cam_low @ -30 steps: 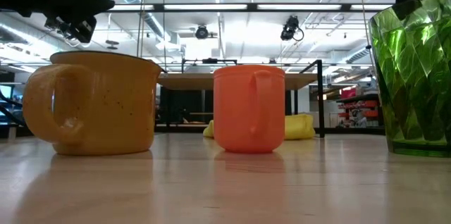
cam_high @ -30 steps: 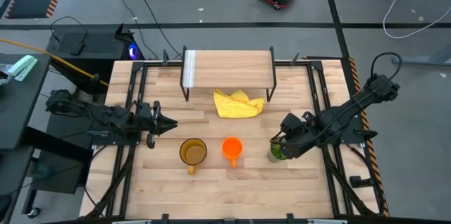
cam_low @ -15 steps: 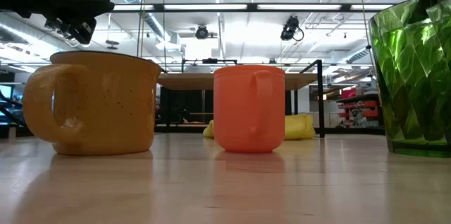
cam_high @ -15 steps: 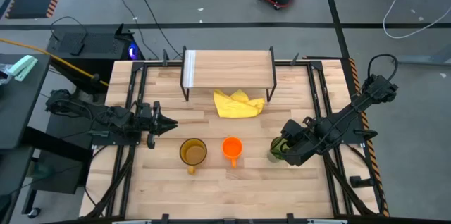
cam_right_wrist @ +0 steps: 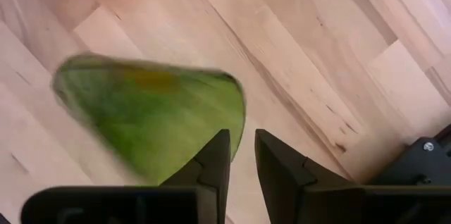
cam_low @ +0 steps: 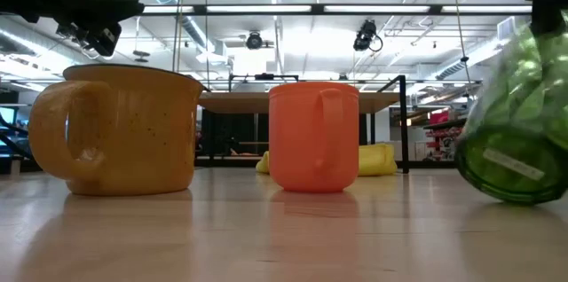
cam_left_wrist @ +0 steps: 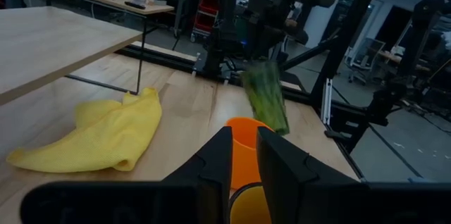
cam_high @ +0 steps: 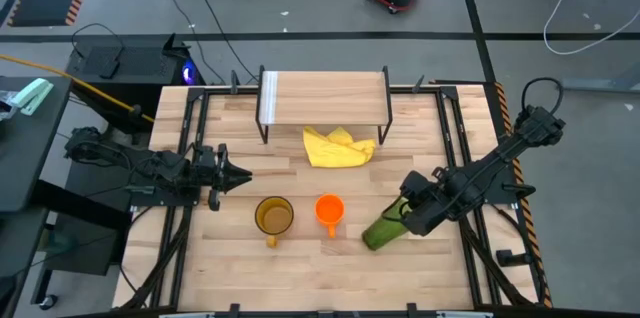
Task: Stack small to large cups/mugs on shelf
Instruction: Put the green cup on the shelf
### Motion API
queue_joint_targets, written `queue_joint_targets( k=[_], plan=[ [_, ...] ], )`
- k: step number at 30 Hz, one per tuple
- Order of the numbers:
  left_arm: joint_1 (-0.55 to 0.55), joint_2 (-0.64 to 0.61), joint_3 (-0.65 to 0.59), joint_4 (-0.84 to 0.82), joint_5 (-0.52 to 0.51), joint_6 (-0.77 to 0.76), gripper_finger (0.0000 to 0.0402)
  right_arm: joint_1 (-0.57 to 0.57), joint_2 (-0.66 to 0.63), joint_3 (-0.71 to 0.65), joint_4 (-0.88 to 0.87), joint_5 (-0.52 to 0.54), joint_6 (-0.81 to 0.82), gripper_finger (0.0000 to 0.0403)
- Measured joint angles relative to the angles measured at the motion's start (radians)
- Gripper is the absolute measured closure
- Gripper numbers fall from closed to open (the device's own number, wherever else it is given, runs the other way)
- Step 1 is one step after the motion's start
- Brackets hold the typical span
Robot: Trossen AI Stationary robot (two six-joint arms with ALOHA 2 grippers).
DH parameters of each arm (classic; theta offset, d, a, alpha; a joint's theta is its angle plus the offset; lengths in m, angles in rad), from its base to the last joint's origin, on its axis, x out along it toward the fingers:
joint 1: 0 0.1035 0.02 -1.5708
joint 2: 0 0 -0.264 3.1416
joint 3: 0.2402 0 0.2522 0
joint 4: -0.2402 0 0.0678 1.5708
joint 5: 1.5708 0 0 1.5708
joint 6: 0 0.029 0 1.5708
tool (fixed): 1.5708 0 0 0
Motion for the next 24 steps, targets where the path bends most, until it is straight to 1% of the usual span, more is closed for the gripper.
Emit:
queue_joint_targets(
  k=[6,14,24],
  plan=[
    [0.0,0.0,0.0,0.0,-0.001,0.0,0.0335,0.0,0.001,0.0,0.023,0.005,-0.035,0.0327],
    [0.0,0.0,0.0,0.001,-0.003,0.001,0.0327,-0.001,-0.01,0.0,-0.003,0.138,-0.059,0.0328],
    [0.001,0.0,0.0,0.002,-0.003,0.027,0.0333,0.0,-0.071,0.001,-0.007,0.253,-0.054,0.0328]
  ],
)
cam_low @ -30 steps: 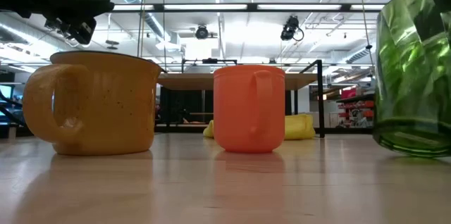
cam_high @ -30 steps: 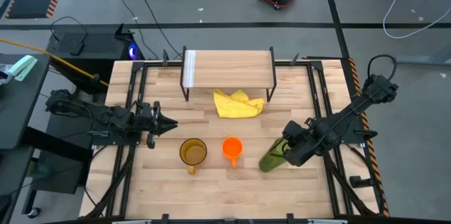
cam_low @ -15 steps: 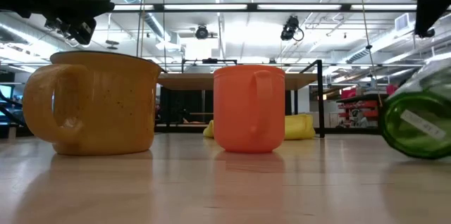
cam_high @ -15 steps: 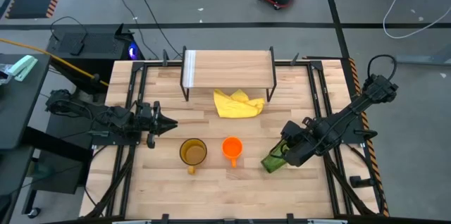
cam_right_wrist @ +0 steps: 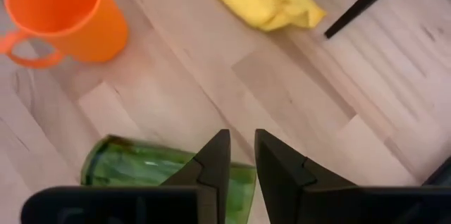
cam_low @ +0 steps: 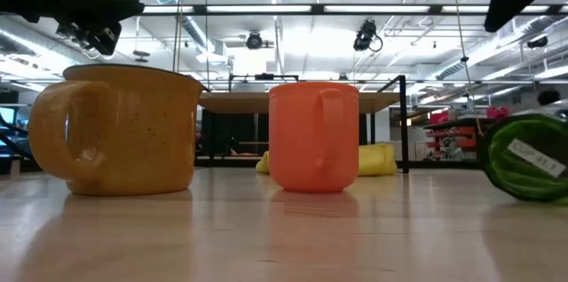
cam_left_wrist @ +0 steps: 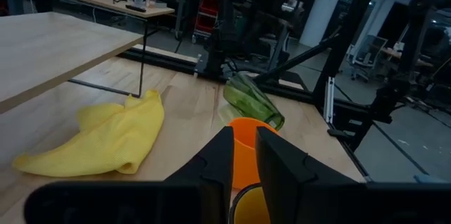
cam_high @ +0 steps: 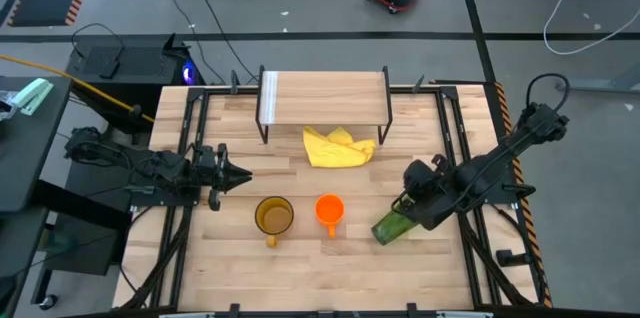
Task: Stack small to large cups/mugs on shelf
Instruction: Put the green cup on the shelf
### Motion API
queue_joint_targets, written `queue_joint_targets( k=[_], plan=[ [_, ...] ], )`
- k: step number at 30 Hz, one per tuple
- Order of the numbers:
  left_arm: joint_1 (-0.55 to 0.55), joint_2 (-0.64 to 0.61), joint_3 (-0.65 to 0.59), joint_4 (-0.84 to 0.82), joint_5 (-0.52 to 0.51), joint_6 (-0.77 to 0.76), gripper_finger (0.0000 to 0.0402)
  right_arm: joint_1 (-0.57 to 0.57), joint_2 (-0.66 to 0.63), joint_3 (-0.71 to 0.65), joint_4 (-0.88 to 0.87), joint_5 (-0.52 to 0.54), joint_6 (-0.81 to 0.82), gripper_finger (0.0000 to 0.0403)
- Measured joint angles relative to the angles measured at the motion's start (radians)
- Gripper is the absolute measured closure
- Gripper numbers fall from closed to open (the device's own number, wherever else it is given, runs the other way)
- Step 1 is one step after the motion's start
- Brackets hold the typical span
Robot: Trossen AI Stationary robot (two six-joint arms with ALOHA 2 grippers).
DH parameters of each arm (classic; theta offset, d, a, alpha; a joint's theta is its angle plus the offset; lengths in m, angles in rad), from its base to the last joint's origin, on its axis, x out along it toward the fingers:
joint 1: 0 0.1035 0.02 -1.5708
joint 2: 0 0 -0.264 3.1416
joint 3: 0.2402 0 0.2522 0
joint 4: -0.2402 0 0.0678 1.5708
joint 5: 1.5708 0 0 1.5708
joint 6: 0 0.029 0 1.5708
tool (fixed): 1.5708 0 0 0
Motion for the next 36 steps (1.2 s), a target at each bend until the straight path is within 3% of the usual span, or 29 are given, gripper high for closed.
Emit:
queue_joint_targets(
  k=[9,16,22,26,29,36],
  plan=[
    [0.0,0.0,0.0,0.0,0.0,0.0,0.0329,0.0,-0.013,0.0,0.0,0.032,0.017,0.0328],
    [0.0,0.0,0.0,-0.001,0.0,0.001,0.0334,0.009,-0.013,0.001,-0.054,-0.095,0.129,0.0328],
    [0.0,0.0,0.0,-0.001,0.0,0.0,0.0327,0.078,-0.013,0.001,0.015,-0.111,0.18,0.0328],
    [0.0,0.0,0.0,-0.001,0.0,0.0,0.033,0.108,-0.012,-0.005,-0.045,-0.12,0.296,0.0328],
    [0.0,0.0,0.0,-0.001,0.0,0.0,0.0334,0.108,-0.012,-0.069,-0.089,-0.185,0.361,0.0328],
    [0.0,0.0,0.0,-0.001,0.0,0.0,0.0329,0.112,-0.115,-0.281,0.084,-0.231,0.372,0.0328]
  ],
)
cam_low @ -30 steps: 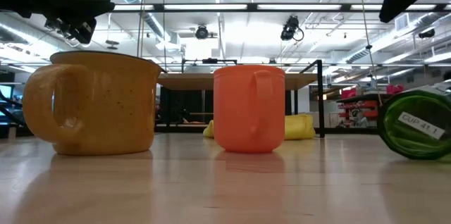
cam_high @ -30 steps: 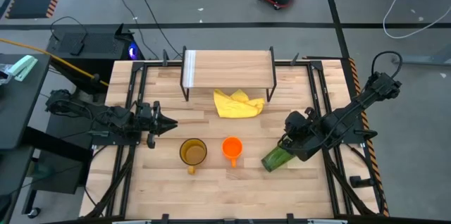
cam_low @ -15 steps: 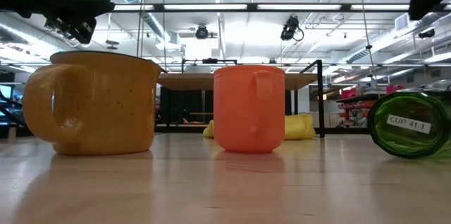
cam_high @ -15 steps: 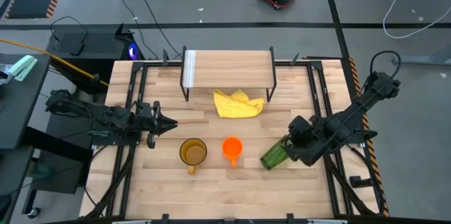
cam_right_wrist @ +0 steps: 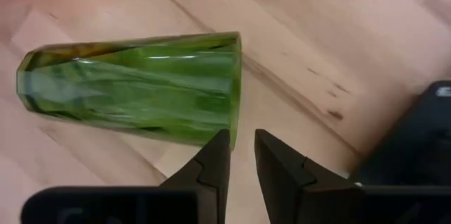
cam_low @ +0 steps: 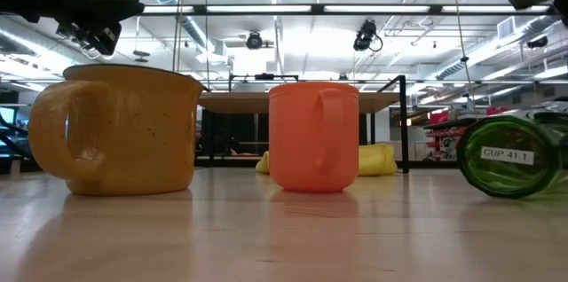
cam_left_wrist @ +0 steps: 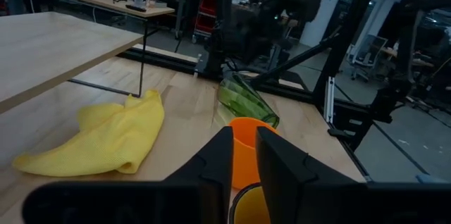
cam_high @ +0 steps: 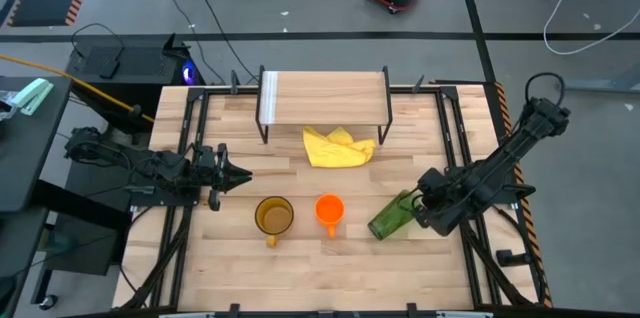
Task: Stack small to large cups/mugs on shelf
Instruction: Put the green cup on the shelf
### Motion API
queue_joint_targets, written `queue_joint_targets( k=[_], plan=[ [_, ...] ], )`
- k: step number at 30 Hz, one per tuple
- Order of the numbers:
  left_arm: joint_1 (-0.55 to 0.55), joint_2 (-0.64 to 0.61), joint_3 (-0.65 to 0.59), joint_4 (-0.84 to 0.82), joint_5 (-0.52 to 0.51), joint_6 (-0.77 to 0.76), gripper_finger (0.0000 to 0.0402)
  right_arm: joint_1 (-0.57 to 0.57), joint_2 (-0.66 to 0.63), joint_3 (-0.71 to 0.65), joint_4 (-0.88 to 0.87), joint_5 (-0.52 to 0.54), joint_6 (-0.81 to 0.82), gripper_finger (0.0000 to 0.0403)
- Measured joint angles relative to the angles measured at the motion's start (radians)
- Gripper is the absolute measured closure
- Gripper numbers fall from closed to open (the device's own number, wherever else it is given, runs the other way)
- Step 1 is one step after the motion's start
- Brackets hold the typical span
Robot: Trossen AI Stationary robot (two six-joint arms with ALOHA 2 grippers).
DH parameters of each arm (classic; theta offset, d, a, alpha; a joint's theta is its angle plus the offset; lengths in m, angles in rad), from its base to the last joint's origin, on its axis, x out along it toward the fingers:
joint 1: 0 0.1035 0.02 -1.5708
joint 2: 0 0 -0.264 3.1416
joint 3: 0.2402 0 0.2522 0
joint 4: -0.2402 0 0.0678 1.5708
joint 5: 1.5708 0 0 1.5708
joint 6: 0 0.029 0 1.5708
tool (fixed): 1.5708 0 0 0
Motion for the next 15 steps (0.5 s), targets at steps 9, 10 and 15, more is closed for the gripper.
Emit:
queue_joint_targets(
  k=[9,10,15],
  plan=[
    [0.0,0.0,0.0,-0.001,0.0,-0.001,0.0333,0.0,-0.229,-0.191,0.208,0.053,0.053,0.0328],
    [0.0,0.0,0.0,-0.001,0.0,-0.004,0.0334,0.0,-0.247,-0.199,0.21,0.06,0.063,0.0328],
    [0.0,0.0,0.0,-0.001,0.0,-0.008,0.0332,0.0,-0.293,-0.213,0.193,0.065,0.102,0.0328]
  ],
)
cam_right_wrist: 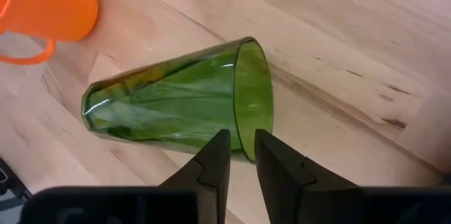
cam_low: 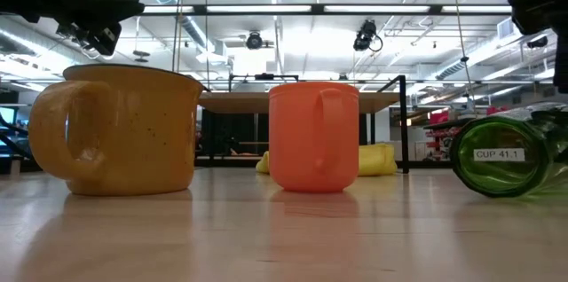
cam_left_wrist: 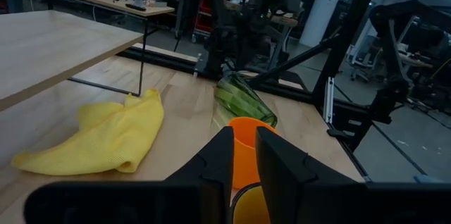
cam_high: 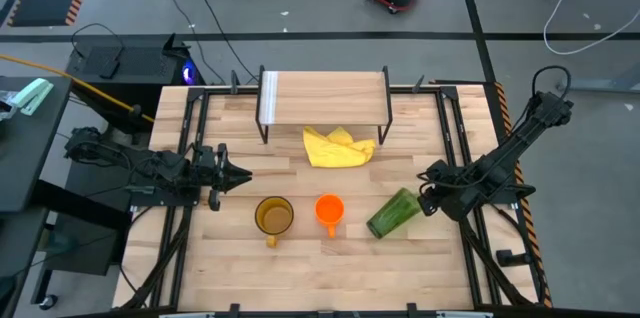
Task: Stack small to large cups/mugs on shelf
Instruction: Put the green cup on the shelf
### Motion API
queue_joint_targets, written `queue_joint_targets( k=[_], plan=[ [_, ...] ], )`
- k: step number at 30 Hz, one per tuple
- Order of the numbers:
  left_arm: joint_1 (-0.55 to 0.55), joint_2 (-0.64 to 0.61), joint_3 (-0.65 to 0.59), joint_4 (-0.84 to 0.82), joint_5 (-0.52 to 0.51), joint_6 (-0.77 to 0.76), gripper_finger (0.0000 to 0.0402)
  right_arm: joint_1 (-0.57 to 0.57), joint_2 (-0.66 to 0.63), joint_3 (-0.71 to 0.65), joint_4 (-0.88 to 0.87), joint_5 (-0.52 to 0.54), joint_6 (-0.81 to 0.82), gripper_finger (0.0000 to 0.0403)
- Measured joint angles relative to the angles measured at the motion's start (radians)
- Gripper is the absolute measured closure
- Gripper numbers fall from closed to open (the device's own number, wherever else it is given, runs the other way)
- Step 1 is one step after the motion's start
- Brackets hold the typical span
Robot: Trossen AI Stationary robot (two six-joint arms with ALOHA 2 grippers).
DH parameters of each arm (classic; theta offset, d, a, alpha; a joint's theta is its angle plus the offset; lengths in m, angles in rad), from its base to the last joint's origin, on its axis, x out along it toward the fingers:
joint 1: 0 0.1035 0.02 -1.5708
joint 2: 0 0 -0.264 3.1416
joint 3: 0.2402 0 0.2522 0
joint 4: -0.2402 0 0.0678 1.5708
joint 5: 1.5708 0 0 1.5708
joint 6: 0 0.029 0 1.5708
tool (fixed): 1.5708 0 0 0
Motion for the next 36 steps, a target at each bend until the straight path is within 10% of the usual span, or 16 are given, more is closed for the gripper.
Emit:
queue_joint_targets(
  k=[36],
  plan=[
    [0.0,0.0,0.0,0.0,0.0,0.0,0.0322,-0.065,0.081,0.0,0.093,-0.055,-0.038,0.0276]
  ],
)
